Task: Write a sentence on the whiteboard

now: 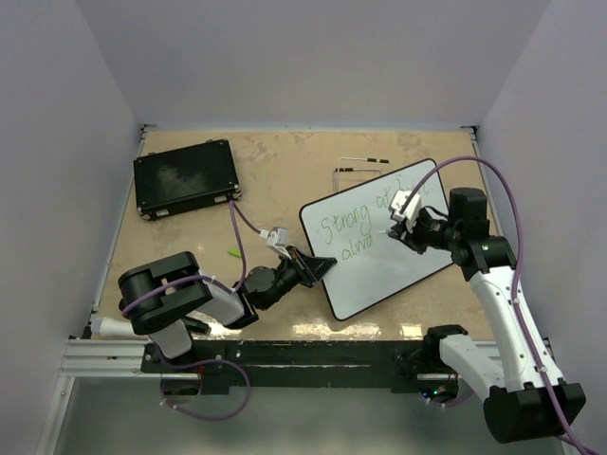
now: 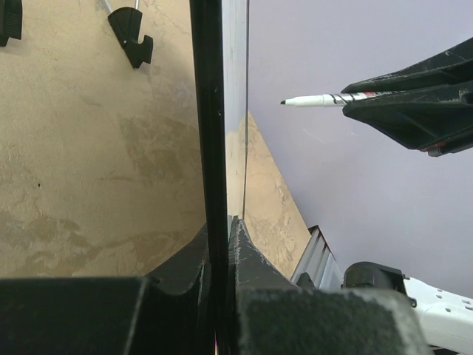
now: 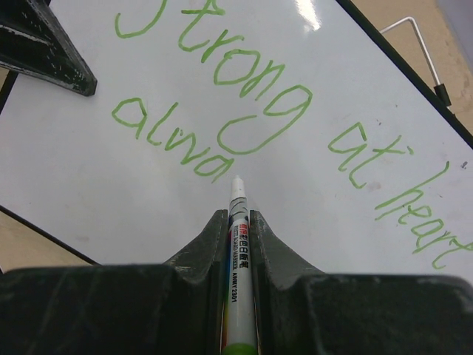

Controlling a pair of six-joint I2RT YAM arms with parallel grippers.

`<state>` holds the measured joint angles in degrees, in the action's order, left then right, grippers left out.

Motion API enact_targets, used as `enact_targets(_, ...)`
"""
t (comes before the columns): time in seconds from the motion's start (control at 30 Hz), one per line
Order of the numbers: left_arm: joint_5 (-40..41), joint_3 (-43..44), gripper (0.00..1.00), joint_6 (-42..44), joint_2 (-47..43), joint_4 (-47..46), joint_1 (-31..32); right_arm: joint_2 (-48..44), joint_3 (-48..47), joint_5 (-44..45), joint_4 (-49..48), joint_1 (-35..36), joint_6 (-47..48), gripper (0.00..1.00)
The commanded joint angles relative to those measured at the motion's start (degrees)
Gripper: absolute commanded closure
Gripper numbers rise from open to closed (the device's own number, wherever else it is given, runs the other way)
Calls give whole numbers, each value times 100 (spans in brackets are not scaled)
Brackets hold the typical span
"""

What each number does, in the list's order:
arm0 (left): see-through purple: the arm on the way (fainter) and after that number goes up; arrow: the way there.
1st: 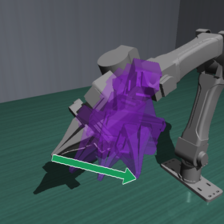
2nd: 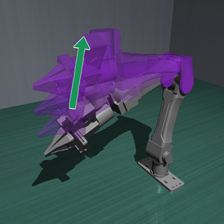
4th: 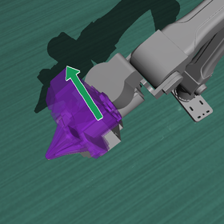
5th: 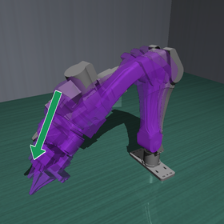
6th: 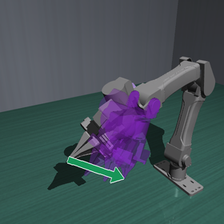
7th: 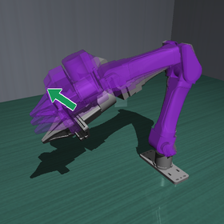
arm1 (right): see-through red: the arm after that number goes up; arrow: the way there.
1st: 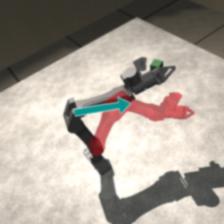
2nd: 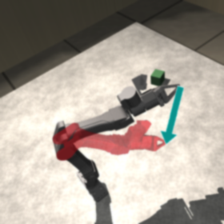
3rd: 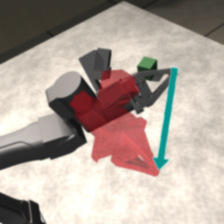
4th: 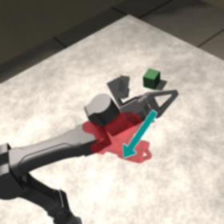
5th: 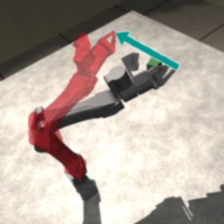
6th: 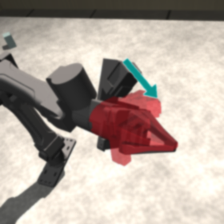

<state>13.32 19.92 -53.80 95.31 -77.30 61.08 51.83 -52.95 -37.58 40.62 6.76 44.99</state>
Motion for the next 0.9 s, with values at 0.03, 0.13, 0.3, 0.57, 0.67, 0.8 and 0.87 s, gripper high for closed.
enact_targets(0.03, -365, -111, 100, 687, 85, -1033, 36, 20, 83, -364, -292, -96, -17, 100)
enact_targets(0.13, -357, -120, 100, 678, 85, -1059, 27, 11, 153, -425, -353, -114, 9, 100)
enact_targets(0.3, -409, -147, 100, 669, 76, -1112, -8, 37, 276, -417, -502, -123, -34, 100)
enact_targets(0.57, -409, -155, 100, 669, 67, -1121, -8, 186, 347, -338, -660, -114, -52, 100)
enact_targets(0.67, -409, -155, 100, 669, 58, -1121, -8, 309, 355, -329, -678, -114, -34, 100)
enact_targets(0.8, -409, -155, 100, 669, 58, -1121, -8, 362, 364, -250, -687, -105, -26, 100)
enact_targets(0.87, -418, -155, 100, 669, 49, -1121, -8, 371, 382, -241, -687, -114, -17, 100)
